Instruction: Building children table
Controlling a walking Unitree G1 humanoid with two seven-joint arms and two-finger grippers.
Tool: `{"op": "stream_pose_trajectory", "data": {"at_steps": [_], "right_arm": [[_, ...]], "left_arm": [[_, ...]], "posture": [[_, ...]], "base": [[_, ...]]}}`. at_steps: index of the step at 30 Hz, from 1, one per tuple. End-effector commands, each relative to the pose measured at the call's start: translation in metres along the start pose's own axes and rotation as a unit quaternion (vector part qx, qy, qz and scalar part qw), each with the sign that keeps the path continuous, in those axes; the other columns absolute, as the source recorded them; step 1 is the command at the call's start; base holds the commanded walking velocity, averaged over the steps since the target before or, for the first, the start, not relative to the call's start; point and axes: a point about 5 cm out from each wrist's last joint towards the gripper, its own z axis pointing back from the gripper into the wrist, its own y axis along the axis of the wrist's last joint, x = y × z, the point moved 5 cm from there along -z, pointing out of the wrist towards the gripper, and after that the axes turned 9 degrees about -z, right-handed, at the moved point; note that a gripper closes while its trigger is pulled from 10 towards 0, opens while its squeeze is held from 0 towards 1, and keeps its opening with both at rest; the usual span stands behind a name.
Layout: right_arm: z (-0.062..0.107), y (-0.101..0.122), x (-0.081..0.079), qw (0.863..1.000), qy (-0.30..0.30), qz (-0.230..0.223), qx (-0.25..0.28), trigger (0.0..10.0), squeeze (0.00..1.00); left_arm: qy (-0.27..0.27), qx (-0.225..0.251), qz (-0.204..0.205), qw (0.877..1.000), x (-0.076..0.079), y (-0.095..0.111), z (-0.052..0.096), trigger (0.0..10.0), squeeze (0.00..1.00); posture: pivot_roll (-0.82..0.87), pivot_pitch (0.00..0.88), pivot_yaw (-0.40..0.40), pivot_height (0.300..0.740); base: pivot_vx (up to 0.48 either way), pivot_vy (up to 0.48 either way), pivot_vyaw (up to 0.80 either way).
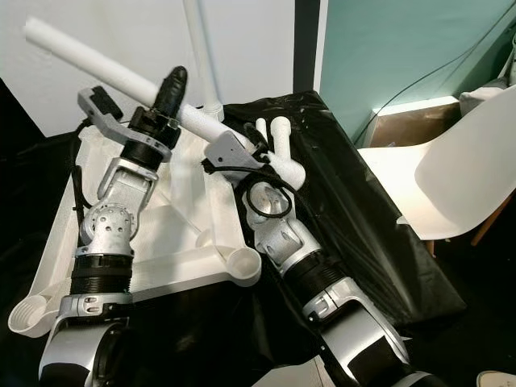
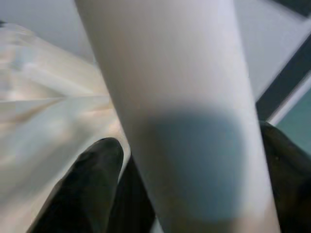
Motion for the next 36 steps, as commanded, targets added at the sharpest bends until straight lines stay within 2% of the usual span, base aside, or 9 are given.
{"op": "stream_pose_trajectory", "data": {"at_steps": [1, 7, 18, 19, 27, 28, 34, 35, 36], "right_arm": [[0.002, 0.004, -0.010, 0.994, 0.101, -0.044, -0.028, 10.0, 0.00], [0.017, -0.017, 0.007, 0.970, 0.221, -0.051, -0.090, 10.0, 0.00], [0.038, -0.025, 0.036, 0.937, 0.316, -0.060, -0.133, 10.0, 0.00], [0.039, -0.025, 0.039, 0.936, 0.320, -0.050, -0.135, 0.0, 0.00], [0.039, -0.024, 0.044, 0.933, 0.329, -0.037, -0.139, 0.0, 0.00], [0.037, -0.022, 0.043, 0.935, 0.323, -0.043, -0.136, 0.0, 0.00], [0.035, -0.017, 0.036, 0.938, 0.316, -0.060, -0.128, 0.0, 0.00], [0.035, -0.018, 0.029, 0.940, 0.309, -0.068, -0.125, 0.0, 0.00], [0.035, -0.018, 0.029, 0.940, 0.309, -0.068, -0.125, 0.0, 0.00]], "left_arm": [[-0.108, 0.011, -0.006, 0.994, 0.028, 0.006, 0.000, 0.0, 0.00], [-0.137, 0.000, -0.005, 0.991, 0.034, 0.008, 0.001, 0.0, 0.00], [-0.147, 0.002, -0.017, 0.989, 0.036, 0.015, -0.004, 0.0, 0.00], [-0.147, 0.002, -0.019, 0.989, 0.035, 0.015, -0.005, 0.0, 0.00], [-0.144, -0.001, -0.024, 0.989, 0.035, 0.014, -0.005, 0.0, 0.00], [-0.139, -0.001, -0.025, 0.990, 0.034, 0.014, -0.005, 10.0, 1.00], [-0.120, 0.003, -0.036, 0.992, 0.029, 0.015, -0.006, 10.0, 1.00], [-0.115, -0.003, -0.036, 0.993, 0.025, 0.014, -0.004, 10.0, 0.00], [-0.115, -0.003, -0.036, 0.993, 0.025, 0.014, -0.004, 10.0, 0.00]], "posture": [[-0.11, 0.000, 0.094, 0.740], [-0.11, 0.000, 0.095, 0.740], [-0.11, 0.000, 0.099, 0.740], [-0.11, 0.000, 0.100, 0.740], [-0.10, 0.000, 0.100, 0.740], [-0.10, 0.000, 0.097, 0.740], [-0.10, 0.000, 0.097, 0.740], [-0.10, 0.000, 0.101, 0.740], [-0.10, 0.000, 0.101, 0.740]], "base": [[0.000, 0.000, 0.00], [0.000, 0.000, 0.00], [0.000, 0.000, 0.00], [0.000, 0.000, 0.00], [0.000, 0.000, 0.00], [0.000, 0.000, 0.00], [0.000, 0.000, 0.00], [0.000, 0.000, 0.00], [0.000, 0.000, 0.00]]}}
